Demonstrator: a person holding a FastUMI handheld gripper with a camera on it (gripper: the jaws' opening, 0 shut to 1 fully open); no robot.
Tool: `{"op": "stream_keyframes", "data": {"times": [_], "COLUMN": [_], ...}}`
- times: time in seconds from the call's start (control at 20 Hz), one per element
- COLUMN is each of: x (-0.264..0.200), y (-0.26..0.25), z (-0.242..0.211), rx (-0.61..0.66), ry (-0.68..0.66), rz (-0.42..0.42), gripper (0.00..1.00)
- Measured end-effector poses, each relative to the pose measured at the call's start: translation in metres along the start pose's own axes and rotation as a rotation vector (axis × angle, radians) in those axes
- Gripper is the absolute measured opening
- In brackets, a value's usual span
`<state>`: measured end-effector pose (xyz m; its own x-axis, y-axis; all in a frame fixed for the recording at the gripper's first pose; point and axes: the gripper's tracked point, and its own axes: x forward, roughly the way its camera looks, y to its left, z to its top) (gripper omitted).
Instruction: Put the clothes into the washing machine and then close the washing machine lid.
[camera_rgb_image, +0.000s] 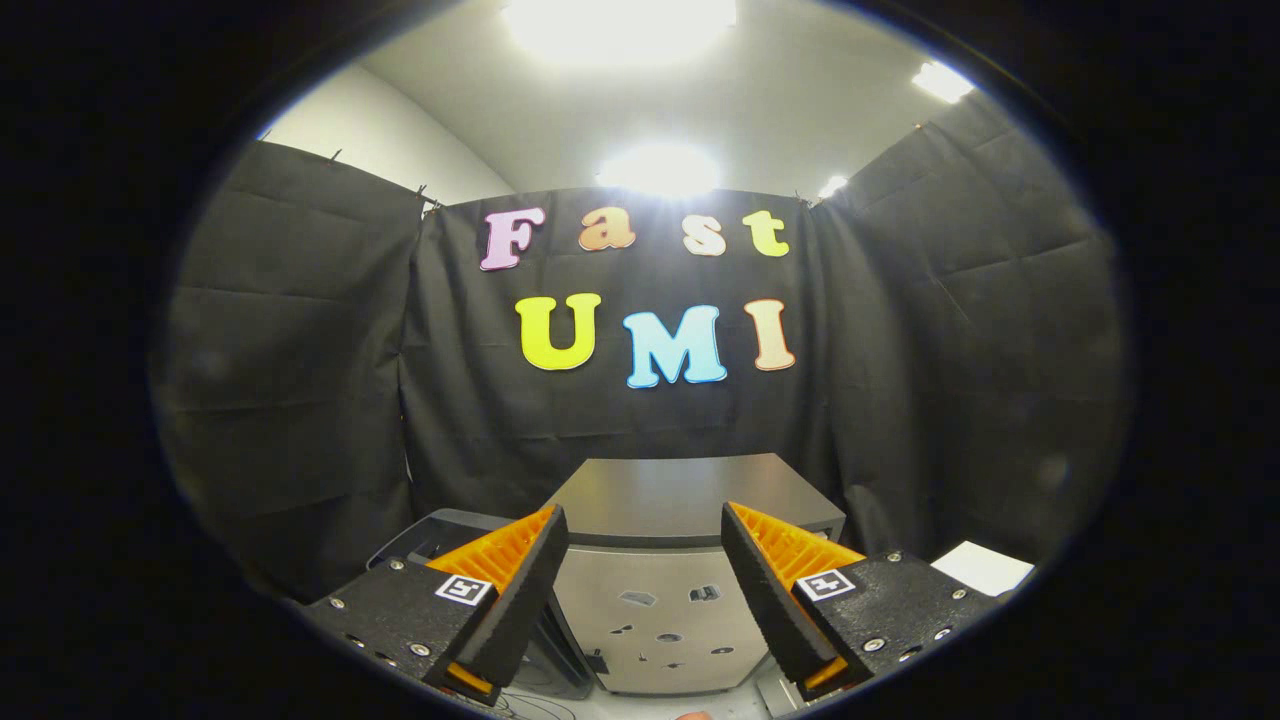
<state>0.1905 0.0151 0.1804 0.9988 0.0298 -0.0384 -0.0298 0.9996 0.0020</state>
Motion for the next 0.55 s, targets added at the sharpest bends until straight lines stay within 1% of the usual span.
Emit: {"op": "stream_keyframes", "data": {"times": [0.55], "x": [-0.008], "y": [-0.016], "z": [-0.009], "rx": [0.005], "ry": [0.015], "rz": [0.007], "gripper": [0.95]}}
